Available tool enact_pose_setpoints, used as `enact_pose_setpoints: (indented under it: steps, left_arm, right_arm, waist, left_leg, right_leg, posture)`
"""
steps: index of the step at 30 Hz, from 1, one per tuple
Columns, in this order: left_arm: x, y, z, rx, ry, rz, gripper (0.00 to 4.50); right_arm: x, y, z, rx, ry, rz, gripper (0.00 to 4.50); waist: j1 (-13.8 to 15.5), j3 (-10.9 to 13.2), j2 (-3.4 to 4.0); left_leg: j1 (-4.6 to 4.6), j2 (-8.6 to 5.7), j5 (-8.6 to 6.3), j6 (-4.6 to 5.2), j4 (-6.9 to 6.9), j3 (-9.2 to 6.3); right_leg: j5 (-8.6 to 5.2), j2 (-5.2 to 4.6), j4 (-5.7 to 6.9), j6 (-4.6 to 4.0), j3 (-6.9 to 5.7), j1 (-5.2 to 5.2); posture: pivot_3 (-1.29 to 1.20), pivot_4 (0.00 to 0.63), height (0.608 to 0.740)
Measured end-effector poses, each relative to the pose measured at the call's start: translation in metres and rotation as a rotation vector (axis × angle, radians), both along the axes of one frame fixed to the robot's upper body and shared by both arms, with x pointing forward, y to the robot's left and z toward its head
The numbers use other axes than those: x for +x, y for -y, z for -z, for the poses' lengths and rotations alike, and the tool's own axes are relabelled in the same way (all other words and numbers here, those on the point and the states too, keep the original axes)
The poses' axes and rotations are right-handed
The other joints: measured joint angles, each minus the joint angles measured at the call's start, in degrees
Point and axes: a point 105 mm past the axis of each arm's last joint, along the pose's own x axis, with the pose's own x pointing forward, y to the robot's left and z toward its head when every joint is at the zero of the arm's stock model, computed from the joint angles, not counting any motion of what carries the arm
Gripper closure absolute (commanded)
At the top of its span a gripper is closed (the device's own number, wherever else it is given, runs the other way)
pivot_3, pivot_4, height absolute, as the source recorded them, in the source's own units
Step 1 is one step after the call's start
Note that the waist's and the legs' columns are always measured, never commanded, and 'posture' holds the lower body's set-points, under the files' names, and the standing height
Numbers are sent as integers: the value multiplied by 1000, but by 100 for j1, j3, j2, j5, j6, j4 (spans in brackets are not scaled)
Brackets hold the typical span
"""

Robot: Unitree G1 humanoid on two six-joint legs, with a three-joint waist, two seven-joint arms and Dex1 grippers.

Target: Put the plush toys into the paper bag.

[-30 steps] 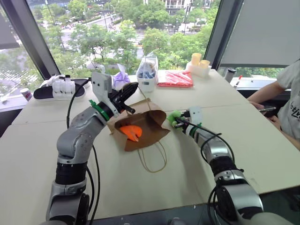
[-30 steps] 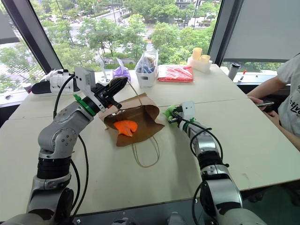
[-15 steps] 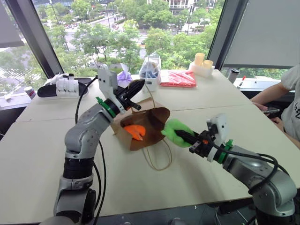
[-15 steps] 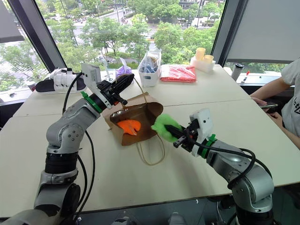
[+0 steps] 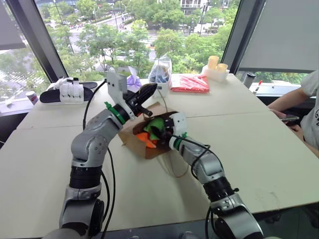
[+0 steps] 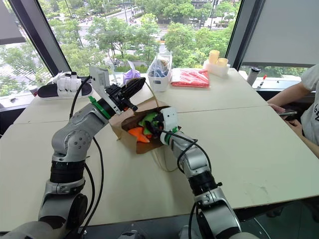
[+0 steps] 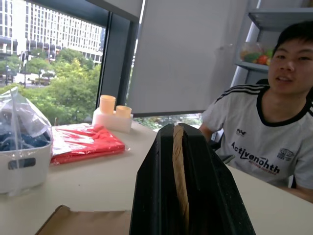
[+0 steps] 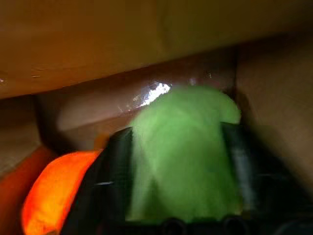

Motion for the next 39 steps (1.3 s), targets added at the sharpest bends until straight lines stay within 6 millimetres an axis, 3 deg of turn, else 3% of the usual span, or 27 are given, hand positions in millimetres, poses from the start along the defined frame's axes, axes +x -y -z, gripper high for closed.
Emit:
enact_pose_setpoints:
  steps: [3,7,13,15,18,21,27,30,37,39]
  left_arm:
    - [0,-1,2,-2,-5,-8,4500]
    - [1,-2,4,-5,-13,-14,4500]
    - [1,-2,6,-6,-19,-14,4500]
    - [1,-1,7,-7,-19,-8,4500]
    - [0,-1,6,-7,-15,-1,4500]
    - [0,0,7,-8,-13,2,4500]
    - [0,0,7,-8,-13,3,4500]
    - [1,0,7,-7,-14,2,4500]
    - [1,-2,6,-4,-13,-8,4500]
    - [1,-3,6,-4,-12,-9,4500]
  right_arm:
    - [0,-3,1,-20,17,-13,61]
    - [-15,5,-15,-13,61,-58,61]
    - [-76,52,-42,11,49,-159,61]
    - [-94,61,-35,-22,2,-183,61]
    - [-109,73,-8,-37,-120,-164,61]
    - [-110,77,11,-66,-181,-131,61]
    - [-94,82,54,-93,-294,-50,61]
    - [-85,79,58,-89,-286,-32,898]
    - [-78,81,63,-77,-267,-10,4466]
    - [-81,77,57,-63,-255,-41,4466]
  waist:
    - [1,0,0]
    - [11,0,0]
    - [39,0,0]
    - [16,0,0]
    - [6,0,0]
    - [9,0,0]
    - [29,0,0]
    - [18,-1,-1]
    - [19,-1,0]
    - [19,-1,0]
  left_leg:
    - [-10,-1,-1,1,4,-1]
    - [-13,-2,-2,4,5,-5]
    - [-24,-3,-4,7,10,-9]
    - [-17,0,-4,7,8,-7]
    - [-10,3,-4,7,9,-2]
    - [-10,2,-3,7,16,1]
    - [-7,1,-2,6,18,-1]
    - [-6,1,-2,6,18,0]
    - [-2,2,-2,5,15,-1]
    - [-3,1,-2,5,15,-2]
  right_leg:
    - [0,-1,-1,0,0,-7]
    - [0,-1,0,0,-3,-7]
    - [0,-2,-7,1,-6,-7]
    - [-1,1,-6,0,-6,-4]
    - [-2,4,-5,0,-5,2]
    - [-2,4,-5,0,-3,4]
    - [-1,3,-5,1,-3,9]
    - [-1,3,-5,1,-3,8]
    - [-1,3,-3,1,-3,10]
    - [-1,3,-3,1,-3,10]
  posture:
    - [0,150,740]
    - [0,150,740]
    - [0,150,740]
    - [0,150,740]
    - [0,150,740]
    - [0,150,740]
    - [0,150,740]
    - [0,150,740]
    - [0,150,740]
    - [0,150,740]
